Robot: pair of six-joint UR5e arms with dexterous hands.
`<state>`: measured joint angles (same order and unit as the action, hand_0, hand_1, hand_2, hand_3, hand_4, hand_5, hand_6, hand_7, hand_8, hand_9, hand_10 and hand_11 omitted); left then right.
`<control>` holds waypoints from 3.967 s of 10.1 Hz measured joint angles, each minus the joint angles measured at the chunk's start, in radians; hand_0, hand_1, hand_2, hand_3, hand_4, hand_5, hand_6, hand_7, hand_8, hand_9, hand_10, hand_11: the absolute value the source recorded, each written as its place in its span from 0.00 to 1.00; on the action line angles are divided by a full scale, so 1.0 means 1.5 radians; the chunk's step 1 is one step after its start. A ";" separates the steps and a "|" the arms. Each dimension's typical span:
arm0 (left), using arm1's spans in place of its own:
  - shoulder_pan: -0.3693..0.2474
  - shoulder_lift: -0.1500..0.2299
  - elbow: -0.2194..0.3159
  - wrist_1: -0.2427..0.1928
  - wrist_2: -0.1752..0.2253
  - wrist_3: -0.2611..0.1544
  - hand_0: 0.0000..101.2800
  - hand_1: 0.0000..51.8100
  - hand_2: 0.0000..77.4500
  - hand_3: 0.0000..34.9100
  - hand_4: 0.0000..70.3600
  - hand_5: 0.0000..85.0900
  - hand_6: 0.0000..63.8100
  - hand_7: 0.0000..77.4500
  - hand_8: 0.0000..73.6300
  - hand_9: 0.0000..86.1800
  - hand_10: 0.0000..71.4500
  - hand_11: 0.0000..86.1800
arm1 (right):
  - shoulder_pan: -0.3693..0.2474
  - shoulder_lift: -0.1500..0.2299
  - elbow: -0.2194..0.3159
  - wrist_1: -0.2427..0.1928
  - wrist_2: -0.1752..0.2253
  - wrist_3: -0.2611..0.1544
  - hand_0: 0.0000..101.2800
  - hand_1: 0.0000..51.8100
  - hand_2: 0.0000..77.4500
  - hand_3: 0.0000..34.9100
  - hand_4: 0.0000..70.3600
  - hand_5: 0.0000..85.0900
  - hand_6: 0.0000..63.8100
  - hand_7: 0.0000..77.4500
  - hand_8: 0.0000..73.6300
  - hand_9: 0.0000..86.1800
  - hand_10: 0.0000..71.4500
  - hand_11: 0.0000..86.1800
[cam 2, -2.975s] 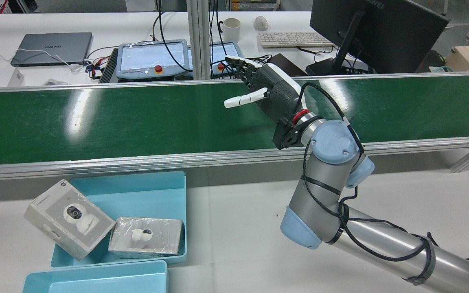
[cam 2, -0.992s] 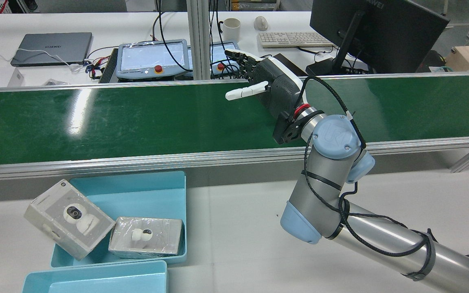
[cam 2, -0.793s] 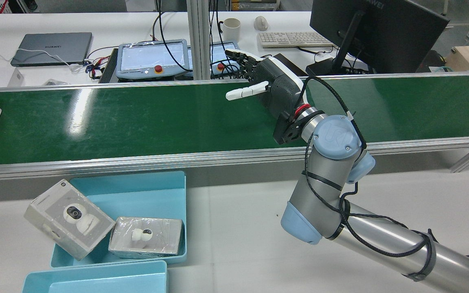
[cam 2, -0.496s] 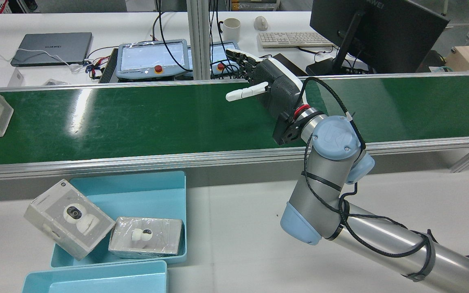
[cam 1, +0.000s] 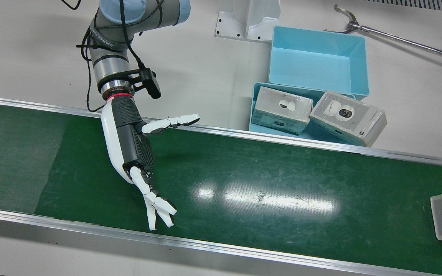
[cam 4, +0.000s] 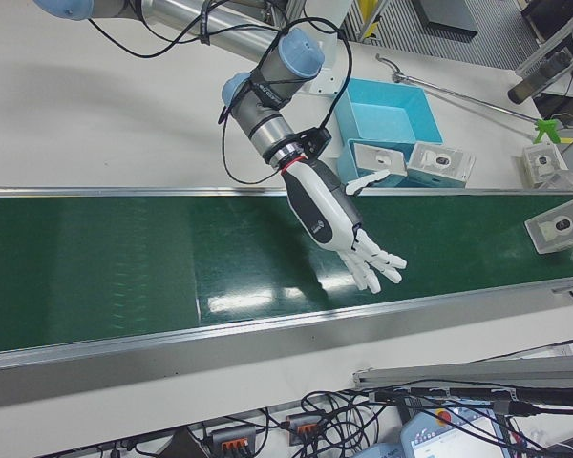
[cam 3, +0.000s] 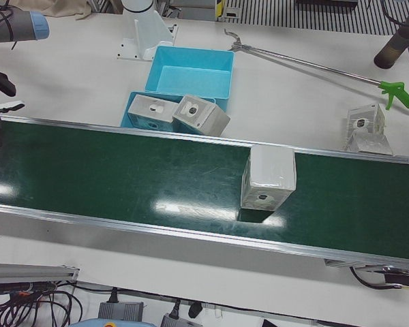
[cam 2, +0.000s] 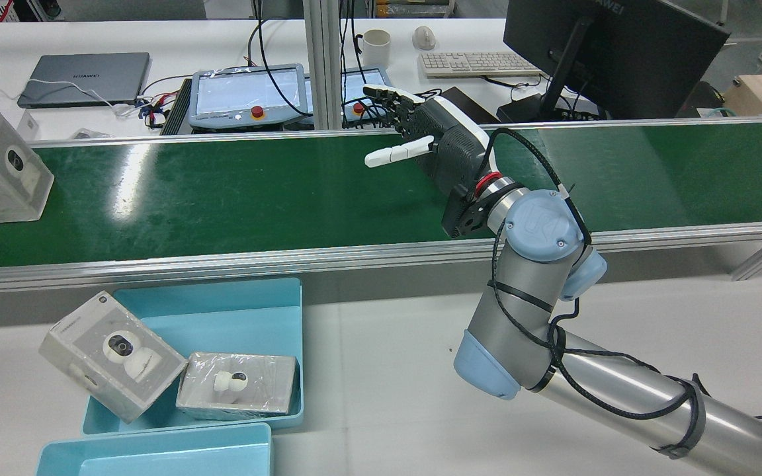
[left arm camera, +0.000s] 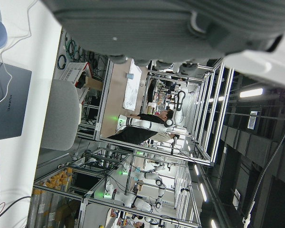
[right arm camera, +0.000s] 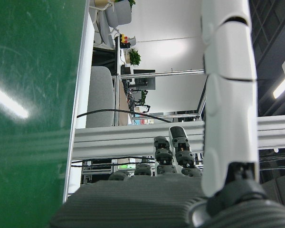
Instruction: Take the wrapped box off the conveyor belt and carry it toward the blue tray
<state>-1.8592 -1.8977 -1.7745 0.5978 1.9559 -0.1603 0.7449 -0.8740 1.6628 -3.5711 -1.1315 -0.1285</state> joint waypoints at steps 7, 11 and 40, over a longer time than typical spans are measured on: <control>0.000 0.000 0.000 0.000 0.000 0.000 0.00 0.00 0.01 0.00 0.00 0.01 0.01 0.01 0.01 0.01 0.01 0.01 | 0.004 0.000 0.000 -0.004 0.000 -0.043 0.49 0.36 0.11 0.00 0.13 0.19 0.05 0.06 0.00 0.02 0.00 0.02; 0.000 0.000 0.000 0.000 0.000 0.000 0.00 0.00 0.01 0.00 0.00 0.01 0.01 0.01 0.01 0.00 0.01 0.01 | 0.004 -0.004 -0.002 -0.004 0.002 -0.042 0.49 0.33 0.10 0.00 0.12 0.17 0.05 0.05 0.00 0.02 0.00 0.02; 0.000 0.000 0.000 0.000 0.000 0.000 0.00 0.00 0.01 0.00 0.00 0.01 0.01 0.01 0.01 0.00 0.01 0.01 | 0.002 -0.009 -0.048 0.039 -0.002 -0.041 0.47 0.31 0.08 0.00 0.12 0.16 0.03 0.04 0.00 0.01 0.00 0.02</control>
<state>-1.8592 -1.8977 -1.7745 0.5978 1.9559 -0.1603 0.7472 -0.8876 1.5913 -3.5122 -1.1348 -0.1897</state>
